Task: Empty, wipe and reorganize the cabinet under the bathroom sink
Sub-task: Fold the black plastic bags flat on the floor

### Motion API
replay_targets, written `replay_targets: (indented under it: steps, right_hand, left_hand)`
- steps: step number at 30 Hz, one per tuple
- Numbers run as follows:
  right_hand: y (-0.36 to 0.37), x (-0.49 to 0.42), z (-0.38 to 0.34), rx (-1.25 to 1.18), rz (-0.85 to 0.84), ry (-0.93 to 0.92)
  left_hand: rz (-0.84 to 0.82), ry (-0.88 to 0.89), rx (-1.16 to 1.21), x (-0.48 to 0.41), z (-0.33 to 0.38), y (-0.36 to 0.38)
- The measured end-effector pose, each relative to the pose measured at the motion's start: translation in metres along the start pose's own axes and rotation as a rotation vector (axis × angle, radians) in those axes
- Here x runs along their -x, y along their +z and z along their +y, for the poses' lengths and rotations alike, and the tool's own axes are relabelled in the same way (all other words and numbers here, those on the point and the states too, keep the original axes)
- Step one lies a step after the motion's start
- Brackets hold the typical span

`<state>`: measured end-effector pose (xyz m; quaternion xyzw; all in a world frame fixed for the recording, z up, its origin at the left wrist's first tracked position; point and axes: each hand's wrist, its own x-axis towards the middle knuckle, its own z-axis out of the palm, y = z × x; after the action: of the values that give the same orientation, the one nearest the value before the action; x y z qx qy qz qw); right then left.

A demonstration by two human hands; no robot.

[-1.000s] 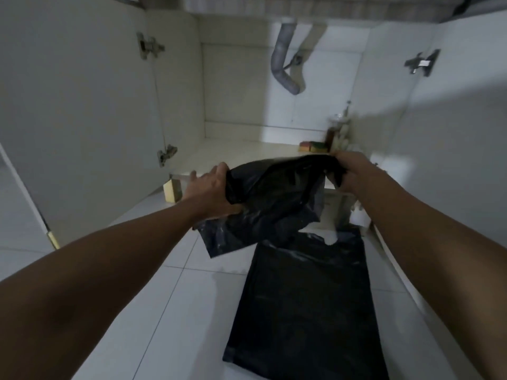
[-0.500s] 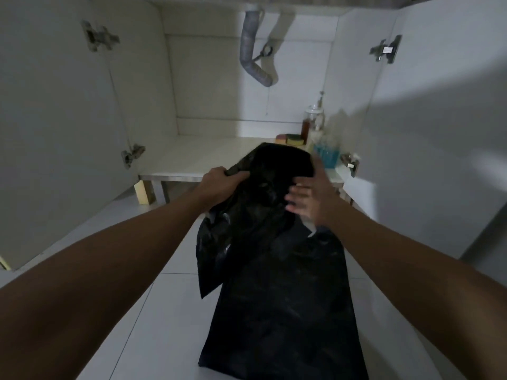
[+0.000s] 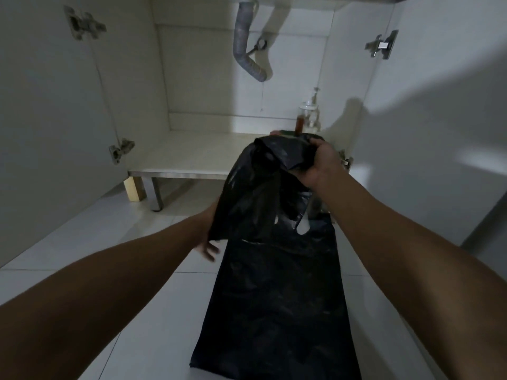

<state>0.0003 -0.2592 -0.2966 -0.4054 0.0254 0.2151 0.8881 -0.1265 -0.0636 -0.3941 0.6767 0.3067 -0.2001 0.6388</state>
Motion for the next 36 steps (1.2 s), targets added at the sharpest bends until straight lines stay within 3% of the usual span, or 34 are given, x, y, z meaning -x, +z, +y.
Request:
replay_targets:
  steps: [2,5,8,12,14,16,18,21,23,26,29,32,36]
  right_hand:
    - [-0.010,-0.004,-0.001,-0.005,0.040,0.009]
    - [-0.034,-0.013,0.004,0.071,0.122,0.039]
    - [-0.061,-0.020,0.009,0.232,0.214,0.125]
    - [-0.100,-0.034,0.016,0.432,0.396,0.241]
    - [-0.122,-0.052,0.019,0.660,0.439,0.190]
    - [-0.139,-0.068,0.018,0.990,0.449,-0.067]
    - [-0.130,-0.055,0.016,1.394,0.354,-0.491]
    - [-0.114,-0.028,0.019,1.491,0.196,-0.956]
    - [-0.123,-0.015,0.028,1.506,0.178,-1.048]
    - [-0.167,-0.007,0.058,1.542,0.199,-0.895]
    - [-0.218,-0.004,0.085,1.560,0.180,-0.498]
    - [-0.248,0.001,0.098,1.721,0.143,-0.051]
    - [-0.238,0.008,0.100,1.823,0.103,0.261]
  left_hand:
    - [-0.172,0.029,0.128,-0.008,0.001,0.001]
    - [-0.148,0.098,0.327,-0.018,0.014,0.008]
    - [0.028,0.105,0.430,-0.037,0.023,0.001]
    - [0.218,0.151,0.293,-0.050,0.027,0.000]
    - [0.314,0.231,0.224,-0.054,0.032,0.000]
    - [0.466,0.443,0.143,-0.063,0.039,-0.004]
    - [0.643,0.718,-0.021,-0.071,0.045,-0.009]
    - [0.840,1.222,-0.314,-0.069,0.050,-0.006]
    - [0.793,1.415,-0.447,-0.069,0.038,-0.001]
    - [0.625,1.273,-0.594,-0.083,-0.006,0.002]
    - [0.533,0.802,-0.682,-0.107,-0.042,-0.002]
    - [0.340,0.351,-0.603,-0.115,-0.061,0.000]
    - [0.200,0.207,-0.529,-0.116,-0.076,0.008]
